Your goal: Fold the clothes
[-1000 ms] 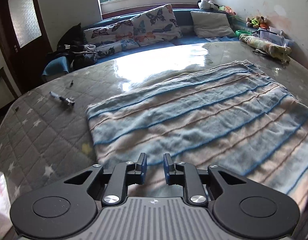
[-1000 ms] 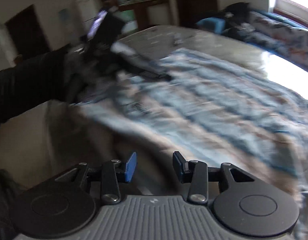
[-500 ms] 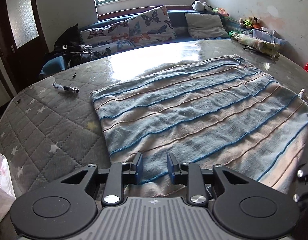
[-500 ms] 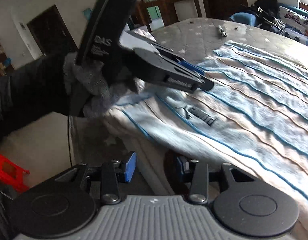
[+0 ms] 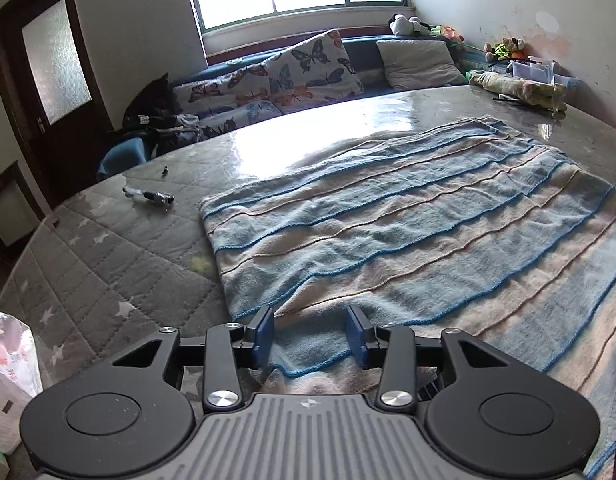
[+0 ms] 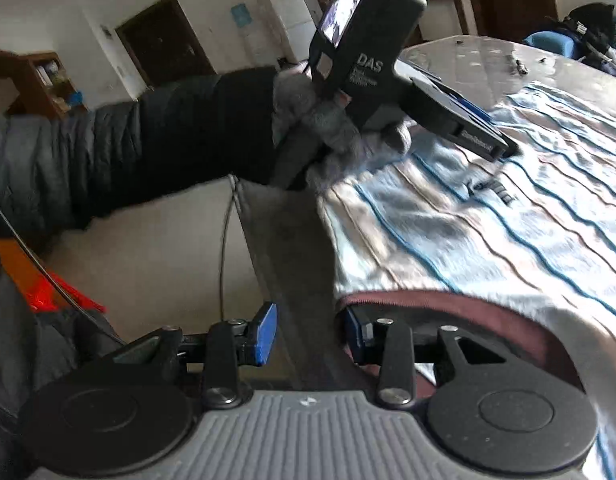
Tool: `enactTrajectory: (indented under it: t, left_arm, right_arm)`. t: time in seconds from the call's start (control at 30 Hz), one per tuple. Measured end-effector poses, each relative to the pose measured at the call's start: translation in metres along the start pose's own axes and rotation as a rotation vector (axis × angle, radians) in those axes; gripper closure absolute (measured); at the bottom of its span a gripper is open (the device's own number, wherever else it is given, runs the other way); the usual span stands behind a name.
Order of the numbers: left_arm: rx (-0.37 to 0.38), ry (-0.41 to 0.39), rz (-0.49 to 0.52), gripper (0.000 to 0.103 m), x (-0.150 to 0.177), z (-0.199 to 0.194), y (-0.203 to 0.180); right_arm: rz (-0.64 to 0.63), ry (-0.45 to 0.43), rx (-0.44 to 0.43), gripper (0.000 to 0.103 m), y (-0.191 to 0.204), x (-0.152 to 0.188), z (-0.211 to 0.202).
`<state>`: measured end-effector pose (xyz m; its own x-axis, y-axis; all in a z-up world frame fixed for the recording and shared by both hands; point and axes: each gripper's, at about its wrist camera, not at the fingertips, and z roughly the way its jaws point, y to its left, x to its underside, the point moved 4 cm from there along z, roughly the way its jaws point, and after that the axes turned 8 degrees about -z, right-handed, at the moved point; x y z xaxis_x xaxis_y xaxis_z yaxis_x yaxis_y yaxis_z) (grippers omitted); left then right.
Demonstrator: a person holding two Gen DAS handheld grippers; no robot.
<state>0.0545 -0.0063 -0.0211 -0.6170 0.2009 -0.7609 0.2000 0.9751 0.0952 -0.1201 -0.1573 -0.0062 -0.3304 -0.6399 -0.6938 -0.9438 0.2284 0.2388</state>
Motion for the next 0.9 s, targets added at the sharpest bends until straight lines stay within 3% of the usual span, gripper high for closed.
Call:
enactTrajectory:
  t: [0.2,0.37,0.43,0.5,0.6,0.9]
  left_arm:
    - [-0.028,-0.02,0.012,0.053,0.002,-0.002,0.003]
    - [-0.009,-0.031,-0.001,0.053,0.0,-0.016,-0.005]
    - [0.015,-0.046,0.005,0.053,-0.001,-0.025,-0.014]
    - [0.036,-0.059,0.036,0.053,0.001,-0.031,-0.027]
    - [0.059,-0.064,0.072,0.053,0.008,-0.036,-0.042]
    - [0.053,-0.046,0.05,0.053,0.018,-0.023,-0.042]
  right_arm:
    - [-0.007,0.0,0.059,0.066,0.009,0.007,-0.019]
    - [0.09,-0.015,0.295,0.066,-0.03,0.012,-0.054]
    - [0.125,0.007,0.427,0.067,-0.053,0.016,-0.06]
    - [0.149,0.04,0.52,0.073,-0.071,0.021,-0.062]
    - [0.221,0.078,0.53,0.076,-0.087,0.033,-0.067]
    - [0.198,0.183,0.469,0.081,-0.054,0.066,-0.075]
